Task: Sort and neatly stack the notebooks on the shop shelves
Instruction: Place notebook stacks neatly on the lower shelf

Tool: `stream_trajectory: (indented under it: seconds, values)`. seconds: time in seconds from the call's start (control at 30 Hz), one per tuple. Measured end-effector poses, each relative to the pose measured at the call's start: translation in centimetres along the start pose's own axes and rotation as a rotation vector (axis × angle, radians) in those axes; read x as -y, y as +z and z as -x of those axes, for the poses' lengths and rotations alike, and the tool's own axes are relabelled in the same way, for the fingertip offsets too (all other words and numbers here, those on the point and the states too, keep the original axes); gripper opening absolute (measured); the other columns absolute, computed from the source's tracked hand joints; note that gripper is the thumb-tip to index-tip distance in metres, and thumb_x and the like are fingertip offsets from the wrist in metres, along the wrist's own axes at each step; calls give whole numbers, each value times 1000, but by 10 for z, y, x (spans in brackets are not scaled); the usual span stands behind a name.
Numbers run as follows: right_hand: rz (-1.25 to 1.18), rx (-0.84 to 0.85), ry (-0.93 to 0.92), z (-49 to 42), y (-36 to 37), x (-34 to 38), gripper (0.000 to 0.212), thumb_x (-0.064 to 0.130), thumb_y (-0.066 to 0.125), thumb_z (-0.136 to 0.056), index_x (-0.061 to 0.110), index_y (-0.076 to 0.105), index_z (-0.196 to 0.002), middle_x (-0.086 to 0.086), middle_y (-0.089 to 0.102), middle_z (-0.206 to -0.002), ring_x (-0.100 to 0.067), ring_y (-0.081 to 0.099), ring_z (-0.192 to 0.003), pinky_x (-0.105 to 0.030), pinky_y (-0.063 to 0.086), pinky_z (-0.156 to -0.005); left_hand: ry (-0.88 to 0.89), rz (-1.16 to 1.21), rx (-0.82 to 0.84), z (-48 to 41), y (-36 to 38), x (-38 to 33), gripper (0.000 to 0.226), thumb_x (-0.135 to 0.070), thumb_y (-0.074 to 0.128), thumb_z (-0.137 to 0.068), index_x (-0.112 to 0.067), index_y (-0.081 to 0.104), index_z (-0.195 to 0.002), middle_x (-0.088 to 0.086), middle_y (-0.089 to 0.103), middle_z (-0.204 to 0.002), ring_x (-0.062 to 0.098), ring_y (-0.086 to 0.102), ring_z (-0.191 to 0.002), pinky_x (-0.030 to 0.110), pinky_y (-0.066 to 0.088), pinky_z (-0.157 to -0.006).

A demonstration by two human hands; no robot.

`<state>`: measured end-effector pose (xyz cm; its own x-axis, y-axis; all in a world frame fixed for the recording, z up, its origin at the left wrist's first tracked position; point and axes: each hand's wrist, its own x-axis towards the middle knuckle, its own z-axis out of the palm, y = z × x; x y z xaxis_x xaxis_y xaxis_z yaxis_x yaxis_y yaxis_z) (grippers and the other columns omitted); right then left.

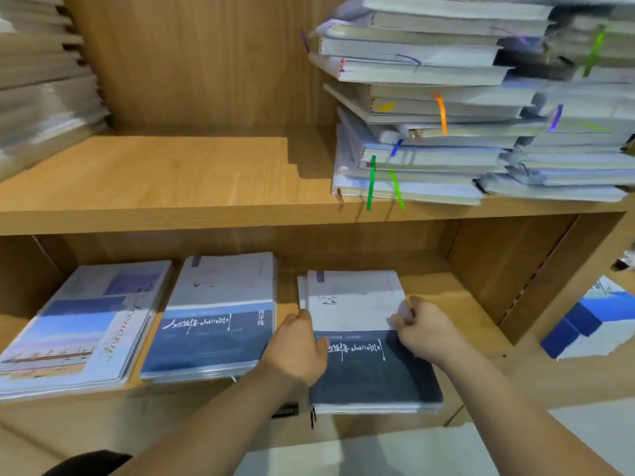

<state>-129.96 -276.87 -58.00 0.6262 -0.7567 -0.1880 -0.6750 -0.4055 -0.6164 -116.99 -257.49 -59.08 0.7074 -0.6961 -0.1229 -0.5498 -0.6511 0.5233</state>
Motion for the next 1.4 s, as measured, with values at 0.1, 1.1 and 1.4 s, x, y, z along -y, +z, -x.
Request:
stream_trajectory:
  seconds: [0.1, 1.1, 1.4]
  values:
    - [87, 16, 2, -11, 6, 6, 10, 27, 62, -94, 20, 56, -92, -4, 61, -95, -24, 56, -87, -33, 48, -74, 15, 31, 6, -7, 4, 3, 22, -33, 57, -101, -14, 49, -108, -1, 48, -83, 18, 54, -80, 32, 47, -72]
    - [-38, 438, -96, 42, -21, -33, 95, 49, 102, -43, 40, 55, -125, 21, 66, -119, -6, 63, -112, -19, 56, -87, 31, -64, 22, 51, -4, 11, 53, -79, 63, -72, -35, 52, -101, -12, 59, -93, 12, 59, -91, 27, 47, -74]
    - [275, 224, -107, 48, 3, -25, 140, 37, 102, -48, 28, 11, -154, -1, 55, -133, -25, 56, -122, -42, 52, -101, 67, -95, -11, 47, 22, 12, 120, -56, 83, -73, -27, 5, -160, -7, 49, -134, 16, 52, -122, 27, 47, -101]
